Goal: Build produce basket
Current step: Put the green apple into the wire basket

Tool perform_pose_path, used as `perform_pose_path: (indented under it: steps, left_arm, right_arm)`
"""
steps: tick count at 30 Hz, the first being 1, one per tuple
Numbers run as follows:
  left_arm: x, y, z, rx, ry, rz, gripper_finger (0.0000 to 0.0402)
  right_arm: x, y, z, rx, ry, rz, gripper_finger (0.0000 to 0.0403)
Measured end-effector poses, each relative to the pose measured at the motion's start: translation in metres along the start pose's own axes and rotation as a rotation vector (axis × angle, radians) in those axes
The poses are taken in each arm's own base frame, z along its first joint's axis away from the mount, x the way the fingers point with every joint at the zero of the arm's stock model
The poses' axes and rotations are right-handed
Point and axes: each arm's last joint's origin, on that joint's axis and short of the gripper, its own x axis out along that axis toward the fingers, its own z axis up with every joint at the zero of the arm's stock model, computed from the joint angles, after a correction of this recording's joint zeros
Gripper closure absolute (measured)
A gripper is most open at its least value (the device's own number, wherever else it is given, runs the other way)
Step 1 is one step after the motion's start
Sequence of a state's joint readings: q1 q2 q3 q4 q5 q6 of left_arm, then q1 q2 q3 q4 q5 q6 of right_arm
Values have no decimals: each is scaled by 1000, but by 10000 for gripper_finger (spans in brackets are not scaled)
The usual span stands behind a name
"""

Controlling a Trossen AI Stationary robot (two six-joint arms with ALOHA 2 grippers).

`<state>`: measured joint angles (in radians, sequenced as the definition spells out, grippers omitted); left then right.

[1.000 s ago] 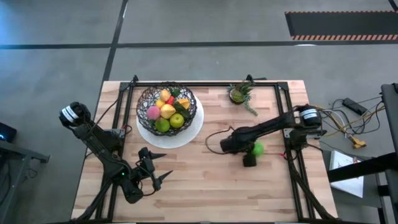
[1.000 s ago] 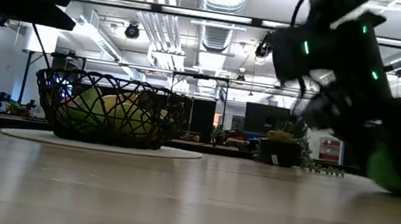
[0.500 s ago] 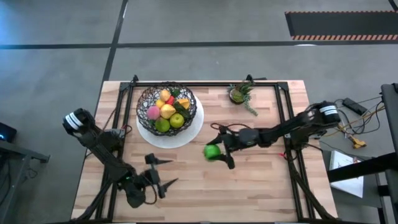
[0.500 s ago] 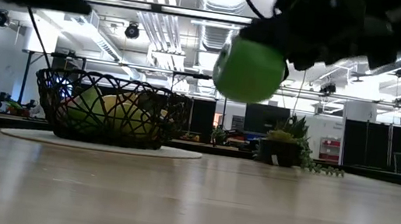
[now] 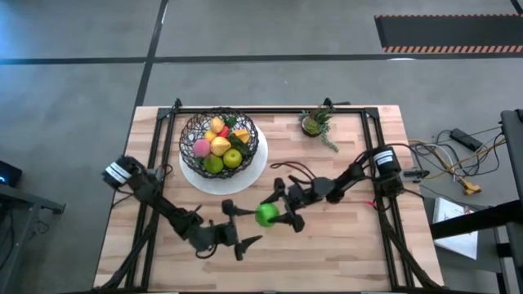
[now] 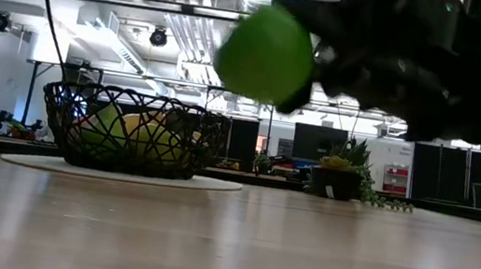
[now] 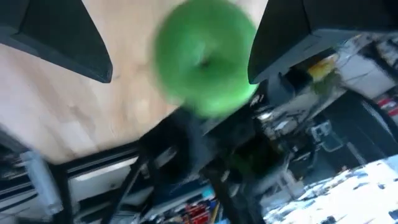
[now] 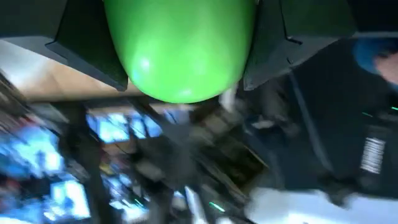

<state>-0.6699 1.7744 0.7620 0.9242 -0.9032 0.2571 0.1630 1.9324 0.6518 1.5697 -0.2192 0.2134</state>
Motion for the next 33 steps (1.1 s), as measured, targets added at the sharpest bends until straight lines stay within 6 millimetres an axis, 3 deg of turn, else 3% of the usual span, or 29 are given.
perform_pose_path:
  steps: [4,8,33]
  left_arm:
    - [7,5,-3,0,5,24,45]
    - [7,6,-2,33,1,21,45]
    - [21,16,-1,197,-25,-61,44]
  right_arm:
    - [17,1,6,-16,-27,99,123]
    - [22,3,12,-24,-46,142,123]
    - [22,3,13,-25,-43,146,122]
